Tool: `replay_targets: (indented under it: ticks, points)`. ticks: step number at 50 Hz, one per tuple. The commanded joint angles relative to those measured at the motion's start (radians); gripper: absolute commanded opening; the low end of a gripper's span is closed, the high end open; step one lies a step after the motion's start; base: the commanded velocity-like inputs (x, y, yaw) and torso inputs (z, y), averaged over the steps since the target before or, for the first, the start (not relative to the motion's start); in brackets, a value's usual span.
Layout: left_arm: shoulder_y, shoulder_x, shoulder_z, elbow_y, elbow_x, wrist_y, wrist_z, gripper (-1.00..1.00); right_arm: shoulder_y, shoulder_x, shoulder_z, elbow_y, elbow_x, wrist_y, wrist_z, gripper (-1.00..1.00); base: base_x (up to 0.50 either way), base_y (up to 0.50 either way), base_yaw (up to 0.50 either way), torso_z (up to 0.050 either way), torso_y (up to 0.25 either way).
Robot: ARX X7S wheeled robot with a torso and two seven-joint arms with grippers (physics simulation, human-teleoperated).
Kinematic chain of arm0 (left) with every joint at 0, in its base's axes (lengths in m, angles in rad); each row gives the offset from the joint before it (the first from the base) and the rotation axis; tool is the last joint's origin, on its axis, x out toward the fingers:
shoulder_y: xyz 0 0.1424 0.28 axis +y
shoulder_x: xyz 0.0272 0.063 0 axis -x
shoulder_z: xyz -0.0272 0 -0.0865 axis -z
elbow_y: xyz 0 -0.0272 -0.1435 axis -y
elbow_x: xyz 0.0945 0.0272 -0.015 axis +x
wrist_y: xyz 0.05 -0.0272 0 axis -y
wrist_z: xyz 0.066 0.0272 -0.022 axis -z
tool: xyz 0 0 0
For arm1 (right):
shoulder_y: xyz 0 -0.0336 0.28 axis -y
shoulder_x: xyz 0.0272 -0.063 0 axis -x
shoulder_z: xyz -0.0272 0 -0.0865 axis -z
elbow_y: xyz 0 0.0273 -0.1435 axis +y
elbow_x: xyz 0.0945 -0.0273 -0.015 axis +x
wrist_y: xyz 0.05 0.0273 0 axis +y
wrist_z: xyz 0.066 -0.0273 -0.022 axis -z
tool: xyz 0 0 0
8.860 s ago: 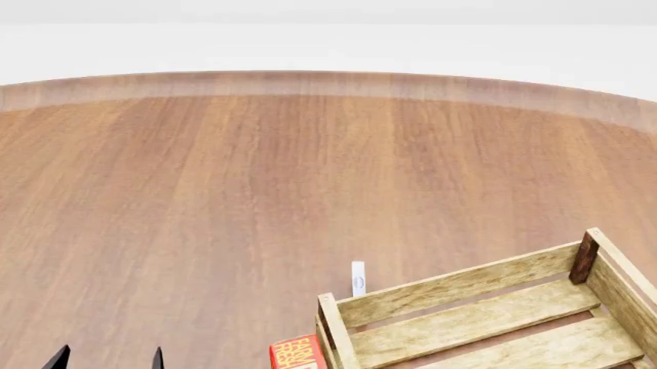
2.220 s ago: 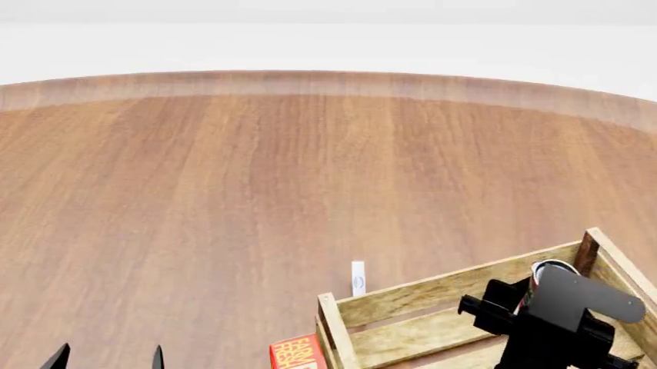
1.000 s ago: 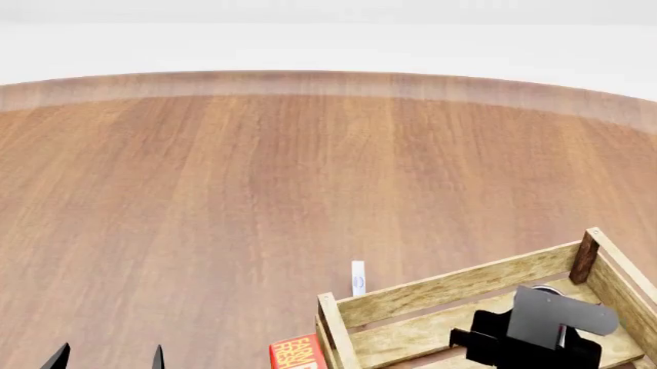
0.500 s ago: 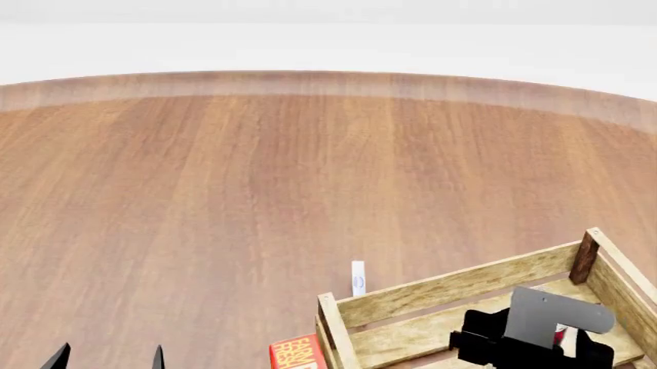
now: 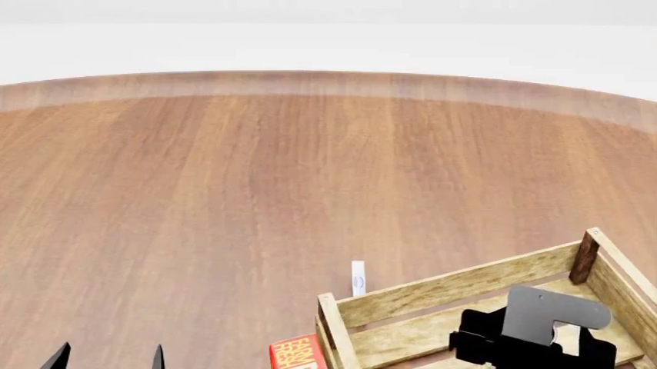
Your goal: Pick up the tomato sauce, and put it in the wooden tray.
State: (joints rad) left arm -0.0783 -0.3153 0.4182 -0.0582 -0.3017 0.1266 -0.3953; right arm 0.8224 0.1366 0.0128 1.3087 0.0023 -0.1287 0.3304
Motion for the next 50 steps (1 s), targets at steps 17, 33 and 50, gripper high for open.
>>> replay_targets:
  ticks: [17, 33, 50]
  points:
    - [-0.003, -0.003, 0.005, -0.004, -0.004, 0.004, -0.003, 1.0, -0.008, -0.002, -0.014, 0.0, -0.002, -0.096, -0.026, 1.0, 0.0, 0.0, 0.0, 0.0, 0.0]
    - [-0.002, -0.005, 0.008, -0.003, -0.005, 0.004, -0.007, 1.0, -0.016, -0.003, -0.02, -0.001, 0.0, -0.22, -0.073, 1.0, 0.0, 0.0, 0.0, 0.0, 0.0]
    - [-0.003, -0.008, 0.012, 0.002, -0.007, 0.001, -0.012, 1.0, -0.331, 0.0, -0.047, -0.872, 0.007, 0.153, -0.109, 1.0, 0.0, 0.0, 0.0, 0.0, 0.0]
